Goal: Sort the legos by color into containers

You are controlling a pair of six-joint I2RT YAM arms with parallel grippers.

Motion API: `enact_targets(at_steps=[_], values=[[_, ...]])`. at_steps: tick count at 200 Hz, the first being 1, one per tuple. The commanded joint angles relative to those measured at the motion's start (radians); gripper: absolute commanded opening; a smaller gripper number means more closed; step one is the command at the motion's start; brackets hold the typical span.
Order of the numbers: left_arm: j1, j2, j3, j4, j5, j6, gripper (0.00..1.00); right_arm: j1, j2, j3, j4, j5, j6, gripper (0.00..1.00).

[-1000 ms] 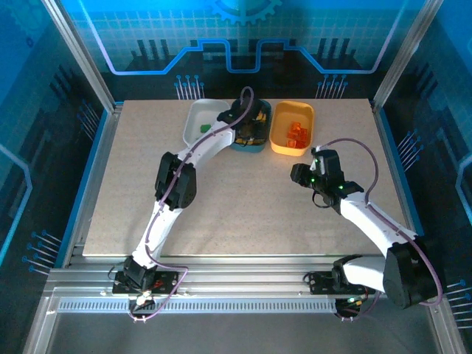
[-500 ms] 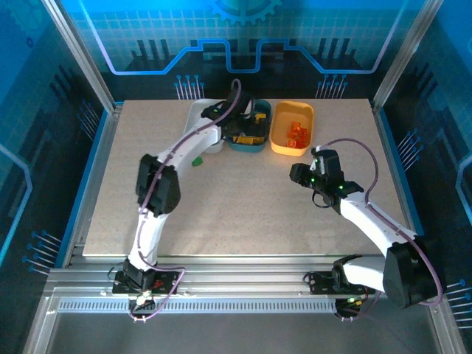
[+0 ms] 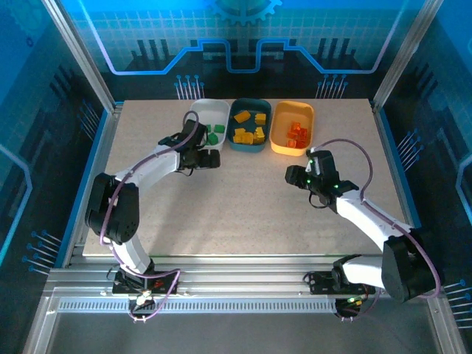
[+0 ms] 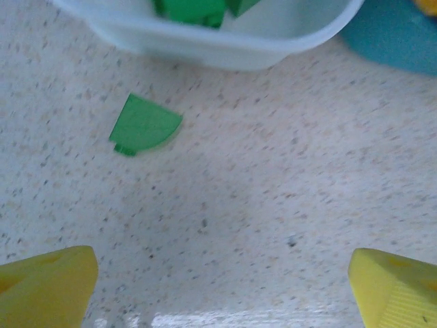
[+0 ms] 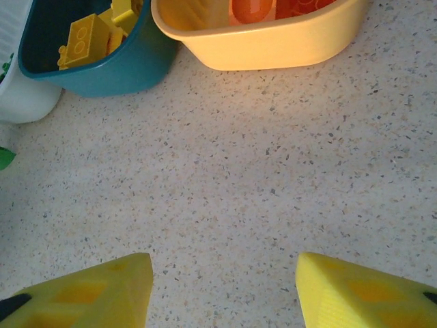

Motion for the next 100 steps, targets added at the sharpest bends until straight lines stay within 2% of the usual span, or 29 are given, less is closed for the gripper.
enact_targets(at_steps=[1, 70, 100], values=[[0.029, -0.003, -0.033, 0.040, -0.051, -0.006, 0.95, 0.012, 0.004, 0.018, 0.015, 0.004, -0.012, 0.59], [0.095, 0.228, 0.082, 0.089, -0.023, 0.065, 0.82, 0.021, 0.005, 0.024, 0.008, 0.009, -0.022, 0.59], [0.112, 0.268, 0.109, 0.113, 0.001, 0.071, 0.78, 0.022, 0.013, 0.024, 0.009, 0.010, -0.025, 0.59]])
